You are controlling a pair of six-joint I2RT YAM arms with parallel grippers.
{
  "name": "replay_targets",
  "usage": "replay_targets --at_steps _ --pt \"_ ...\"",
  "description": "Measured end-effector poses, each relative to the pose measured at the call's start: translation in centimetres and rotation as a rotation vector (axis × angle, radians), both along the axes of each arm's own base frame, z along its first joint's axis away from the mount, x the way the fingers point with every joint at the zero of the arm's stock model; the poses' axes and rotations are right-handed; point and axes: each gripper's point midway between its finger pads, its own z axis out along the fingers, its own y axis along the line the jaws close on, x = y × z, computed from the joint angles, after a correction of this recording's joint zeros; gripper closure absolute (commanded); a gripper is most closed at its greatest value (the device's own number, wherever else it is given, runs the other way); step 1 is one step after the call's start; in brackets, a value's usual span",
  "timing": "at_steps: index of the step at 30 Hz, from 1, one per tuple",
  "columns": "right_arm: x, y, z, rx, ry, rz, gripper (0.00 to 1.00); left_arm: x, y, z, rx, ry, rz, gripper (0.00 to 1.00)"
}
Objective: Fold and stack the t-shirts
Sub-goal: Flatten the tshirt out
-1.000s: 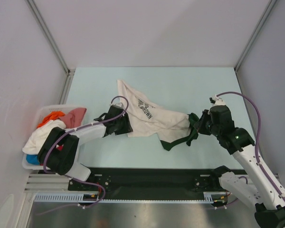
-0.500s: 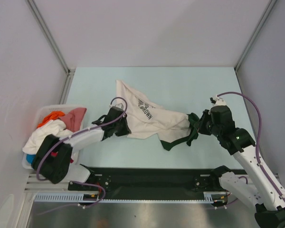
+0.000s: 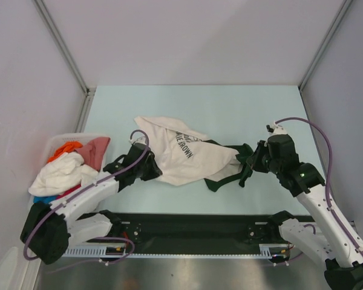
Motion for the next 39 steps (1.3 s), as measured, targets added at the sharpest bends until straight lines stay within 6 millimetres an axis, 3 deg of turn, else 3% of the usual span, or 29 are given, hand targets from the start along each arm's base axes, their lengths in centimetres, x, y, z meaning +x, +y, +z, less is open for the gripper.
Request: replay_targets --at_steps 3,5,6,7,10,11,13,16,20,24,30,33,37,39 --pt "0.0 0.2 -0.1 0.001 0.006 0.009 1.00 1.3 2.2 -3.2 0.084 0.098 0.065 0.75" --pt "-0.1 0.3 -0.1 0.005 0.007 0.014 1.00 3.2 3.4 -4.2 0.123 0.147 0.108 0.68" --pt "-0.1 0.4 -0.1 0.007 0.008 0.018 1.00 4.4 3.7 -4.2 0.132 0.157 0.120 0.64" --pt "-0.1 0.4 -0.1 0.008 0.009 0.021 1.00 5.9 3.6 -3.7 0.134 0.143 0.123 0.45" --pt "-0.2 0.5 -0.1 0.012 0.011 0.028 1.00 8.5 2.8 -1.3 0.114 0.058 0.103 0.18" --pt "-0.2 0.5 -0.1 0.012 0.011 0.028 1.00 8.7 2.5 -0.5 0.104 0.028 0.093 0.18" --pt "-0.2 0.6 -0.1 0.012 0.011 0.030 1.00 7.8 2.4 0.6 0.087 -0.010 0.081 0.20" --pt "-0.3 0.7 -0.1 0.015 0.011 0.034 1.00 5.2 3.1 0.1 0.078 -0.019 0.069 0.21" --pt "-0.2 0.9 -0.1 0.022 0.007 0.041 1.00 0.8 4.3 -2.7 0.068 0.040 0.055 0.02" --pt "-0.2 1.1 -0.3 0.031 0.011 0.053 1.00 -1.3 4.5 -4.5 0.037 0.074 0.043 0.00" --pt "-0.2 1.6 -0.1 0.047 0.003 0.071 1.00 -0.3 2.8 -5.2 -0.020 0.064 -0.002 0.02" --pt "-0.1 1.9 -0.4 0.047 0.014 0.080 1.00 0.2 1.5 -5.6 -0.064 0.069 -0.040 0.12" --pt "-0.1 2.1 -1.2 0.036 0.041 0.086 0.99 0.1 0.1 -5.0 -0.127 0.059 -0.085 0.32" --pt "0.0 2.3 -1.7 0.026 0.057 0.096 0.99 -0.3 -0.3 -4.2 -0.161 0.048 -0.101 0.37"
